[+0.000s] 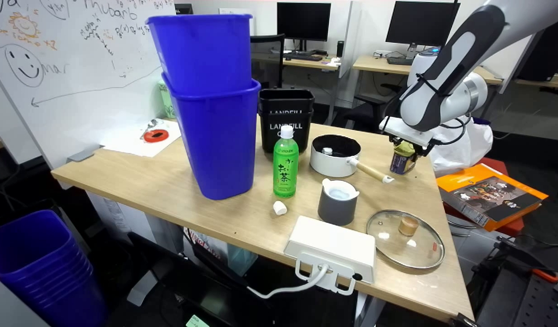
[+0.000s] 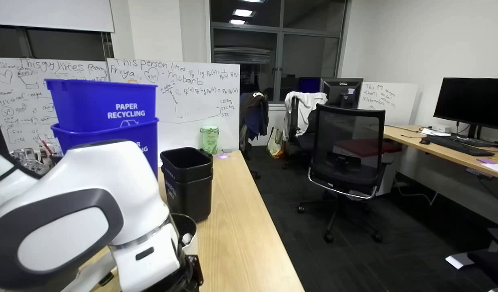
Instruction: Move the can and put it next to the colourless lid
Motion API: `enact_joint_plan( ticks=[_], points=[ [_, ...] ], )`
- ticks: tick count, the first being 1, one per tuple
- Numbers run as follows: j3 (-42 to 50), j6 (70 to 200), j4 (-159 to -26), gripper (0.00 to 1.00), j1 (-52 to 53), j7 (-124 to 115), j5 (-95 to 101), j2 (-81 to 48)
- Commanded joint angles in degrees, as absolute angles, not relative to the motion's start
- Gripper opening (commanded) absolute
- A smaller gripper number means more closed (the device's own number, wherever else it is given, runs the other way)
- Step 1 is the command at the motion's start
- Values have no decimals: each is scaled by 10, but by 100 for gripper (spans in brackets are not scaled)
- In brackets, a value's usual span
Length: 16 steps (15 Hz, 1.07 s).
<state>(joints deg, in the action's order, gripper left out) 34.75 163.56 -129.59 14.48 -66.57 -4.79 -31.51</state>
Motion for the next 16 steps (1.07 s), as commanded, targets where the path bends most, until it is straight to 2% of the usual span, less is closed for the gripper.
enact_joint_plan(
  ticks=[1,9,16],
  points=[
    [367,1562,-1294,36,160,-692,1,-287],
    [285,1438,-1298,36,122,-741,65,-166],
    [162,1462,-1399,36,53,-651,80,-36]
  ],
)
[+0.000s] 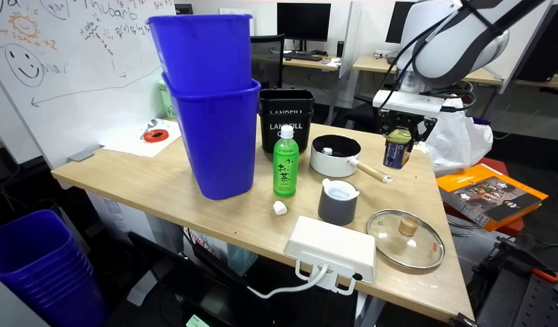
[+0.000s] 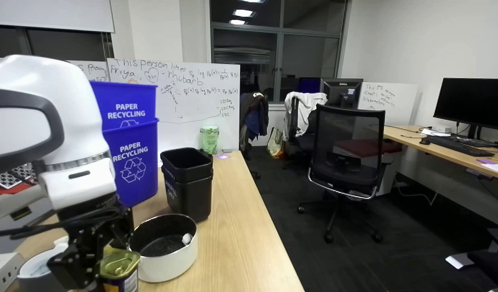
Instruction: Move the can and put it next to the colourless lid
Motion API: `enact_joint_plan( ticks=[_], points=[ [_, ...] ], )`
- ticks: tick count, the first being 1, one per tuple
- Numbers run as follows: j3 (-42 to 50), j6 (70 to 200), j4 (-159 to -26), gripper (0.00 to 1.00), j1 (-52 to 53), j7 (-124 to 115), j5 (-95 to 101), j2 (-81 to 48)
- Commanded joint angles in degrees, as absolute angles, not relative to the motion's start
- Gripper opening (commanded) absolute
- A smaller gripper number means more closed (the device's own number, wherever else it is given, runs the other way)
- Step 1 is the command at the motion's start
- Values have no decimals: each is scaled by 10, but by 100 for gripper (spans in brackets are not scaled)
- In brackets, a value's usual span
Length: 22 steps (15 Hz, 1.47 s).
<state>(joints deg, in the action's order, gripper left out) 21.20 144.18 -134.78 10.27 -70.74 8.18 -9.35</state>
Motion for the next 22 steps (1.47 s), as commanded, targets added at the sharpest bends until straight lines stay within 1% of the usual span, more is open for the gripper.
enact_joint_plan(
  ticks=[1,6,10,14,16,19,20,21,22],
  points=[
    [150,1464,-1416,36,43,-631,78,-22],
    [113,1503,-1511,36,-2,-551,92,21],
    [100,1592,-1565,36,-23,-581,169,-12],
    [126,1669,-1568,36,-21,-635,280,-64],
    [149,1693,-1558,36,-7,-653,303,-83],
    [159,1715,-1547,36,-10,-664,318,-97],
    [154,1714,-1547,85,-15,-652,307,-98],
    [151,1715,-1547,87,-17,-646,298,-98],
    [146,1714,-1548,93,-20,-641,289,-97]
  ],
)
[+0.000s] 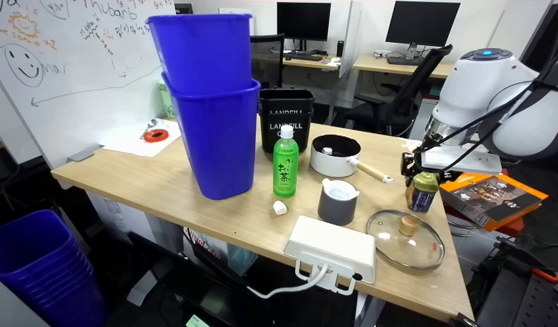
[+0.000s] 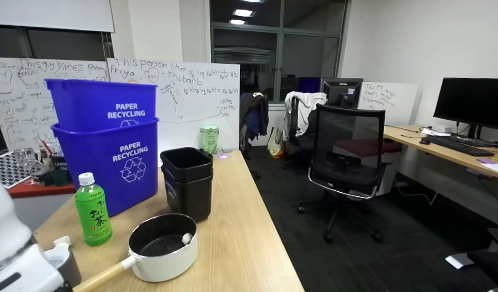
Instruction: Move the can and put it next to the colourless lid
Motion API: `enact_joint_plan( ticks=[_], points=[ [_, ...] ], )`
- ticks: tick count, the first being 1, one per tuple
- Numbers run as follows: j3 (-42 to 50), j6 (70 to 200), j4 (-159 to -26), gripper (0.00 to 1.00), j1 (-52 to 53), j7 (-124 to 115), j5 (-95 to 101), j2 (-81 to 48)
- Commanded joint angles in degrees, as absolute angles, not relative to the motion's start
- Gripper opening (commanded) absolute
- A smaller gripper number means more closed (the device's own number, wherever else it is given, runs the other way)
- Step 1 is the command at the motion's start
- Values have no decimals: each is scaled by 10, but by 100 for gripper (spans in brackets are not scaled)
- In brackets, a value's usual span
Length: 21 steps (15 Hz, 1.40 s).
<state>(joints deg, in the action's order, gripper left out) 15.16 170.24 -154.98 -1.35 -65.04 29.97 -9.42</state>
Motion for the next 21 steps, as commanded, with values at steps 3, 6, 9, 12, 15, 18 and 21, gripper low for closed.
enact_joint_plan(
  ticks=[3,6,9,12,15,18,21],
  points=[
    [152,1704,-1549,89,-13,-650,298,-94],
    [152,1704,-1549,98,-13,-650,298,-94],
    [152,1704,-1549,100,-13,-650,298,-94],
    [148,1700,-1538,100,-14,-649,291,-81],
    [145,1691,-1519,100,-14,-640,287,-66],
    [138,1678,-1503,100,-16,-615,279,-46],
    [137,1666,-1489,100,-15,-592,270,-31]
  ],
)
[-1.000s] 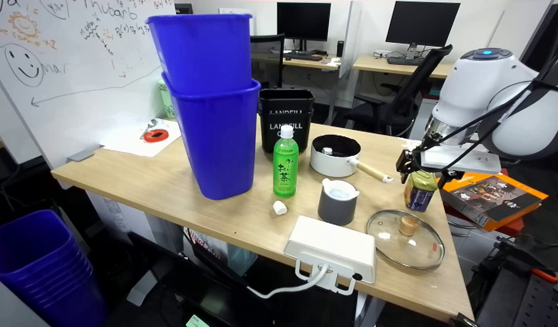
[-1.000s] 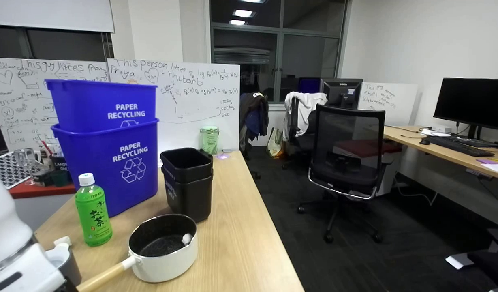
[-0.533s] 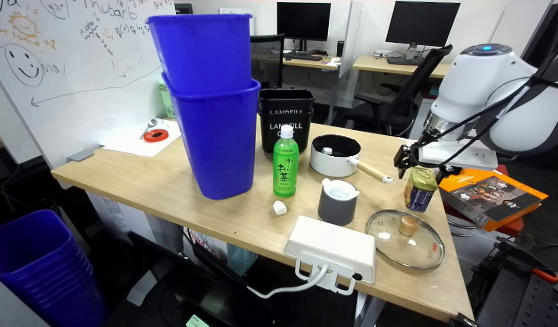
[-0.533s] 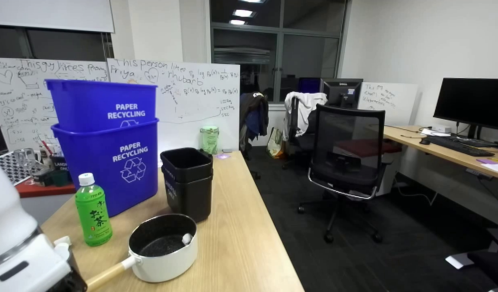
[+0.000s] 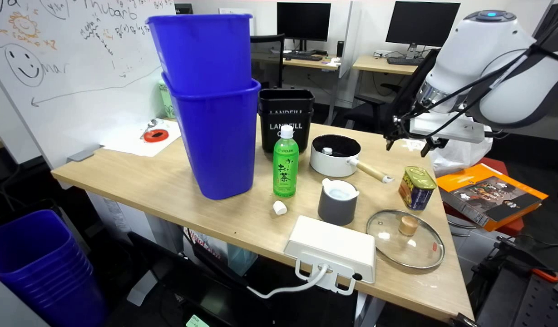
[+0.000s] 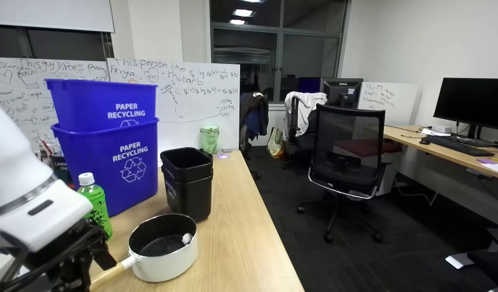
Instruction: Move the can and put it next to the colourless lid
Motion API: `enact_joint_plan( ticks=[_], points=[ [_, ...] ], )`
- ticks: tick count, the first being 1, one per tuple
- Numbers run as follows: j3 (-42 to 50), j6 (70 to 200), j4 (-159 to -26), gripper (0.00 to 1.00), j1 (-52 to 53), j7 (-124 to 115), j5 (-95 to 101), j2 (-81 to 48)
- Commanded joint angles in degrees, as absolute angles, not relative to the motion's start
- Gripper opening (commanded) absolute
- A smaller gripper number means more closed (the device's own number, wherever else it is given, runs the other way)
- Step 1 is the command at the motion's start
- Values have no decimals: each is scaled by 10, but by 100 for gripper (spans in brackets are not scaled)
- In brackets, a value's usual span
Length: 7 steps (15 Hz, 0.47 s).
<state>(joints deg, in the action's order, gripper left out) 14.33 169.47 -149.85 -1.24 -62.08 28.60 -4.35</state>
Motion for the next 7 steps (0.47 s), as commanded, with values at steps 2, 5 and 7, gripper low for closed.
enact_joint_plan(
  ticks=[2,5,7],
  points=[
    [144,1682,-1490,100,-12,-613,284,-33],
    [144,1671,-1484,100,-12,-613,284,-30],
    [144,1669,-1484,100,-12,-613,284,-30]
  ],
)
